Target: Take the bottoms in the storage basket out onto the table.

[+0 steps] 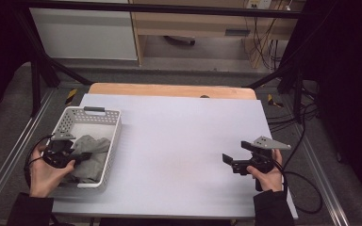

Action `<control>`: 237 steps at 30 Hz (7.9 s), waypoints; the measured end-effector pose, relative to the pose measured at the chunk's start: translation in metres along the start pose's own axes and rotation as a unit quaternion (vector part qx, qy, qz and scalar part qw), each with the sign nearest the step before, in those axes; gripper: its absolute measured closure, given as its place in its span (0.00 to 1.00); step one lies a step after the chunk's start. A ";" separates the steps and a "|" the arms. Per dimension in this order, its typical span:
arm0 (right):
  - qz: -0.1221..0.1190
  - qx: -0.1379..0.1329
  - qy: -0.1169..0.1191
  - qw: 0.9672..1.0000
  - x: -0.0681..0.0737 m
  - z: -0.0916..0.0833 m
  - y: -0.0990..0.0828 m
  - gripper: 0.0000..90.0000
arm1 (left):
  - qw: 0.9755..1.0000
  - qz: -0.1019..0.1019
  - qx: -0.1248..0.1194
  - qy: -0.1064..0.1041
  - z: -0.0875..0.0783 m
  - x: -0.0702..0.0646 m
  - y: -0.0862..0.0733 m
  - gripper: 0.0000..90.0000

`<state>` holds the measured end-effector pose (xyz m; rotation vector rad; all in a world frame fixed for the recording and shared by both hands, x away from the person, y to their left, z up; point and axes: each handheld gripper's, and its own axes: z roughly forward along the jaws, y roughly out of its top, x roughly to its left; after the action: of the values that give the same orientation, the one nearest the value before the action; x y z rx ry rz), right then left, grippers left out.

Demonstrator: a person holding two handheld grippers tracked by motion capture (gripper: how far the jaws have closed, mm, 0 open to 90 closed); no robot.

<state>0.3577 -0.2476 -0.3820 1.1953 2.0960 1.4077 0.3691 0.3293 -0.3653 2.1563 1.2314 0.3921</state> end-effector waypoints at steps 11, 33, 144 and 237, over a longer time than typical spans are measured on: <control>0.001 -0.002 -0.001 1.000 0.000 0.000 0.000 0.05 | 1.000 -0.007 -0.012 -0.001 -0.006 0.000 0.001 0.80; 0.000 0.001 0.001 1.000 -0.001 0.001 -0.001 0.05 | 0.999 -0.012 -0.031 0.002 -0.018 -0.001 0.004 0.80; -0.001 0.011 -0.005 1.000 -0.001 0.005 -0.003 0.05 | 0.992 -0.005 -0.124 0.003 -0.078 -0.002 0.014 0.80; 0.000 0.014 -0.007 1.000 -0.002 0.005 -0.004 0.05 | 0.987 0.035 -0.155 -0.011 -0.113 -0.013 0.049 0.80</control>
<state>0.3608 -0.2470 -0.3884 1.2111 2.1139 1.3701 0.3350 0.3409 -0.2473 1.9336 1.0096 0.5497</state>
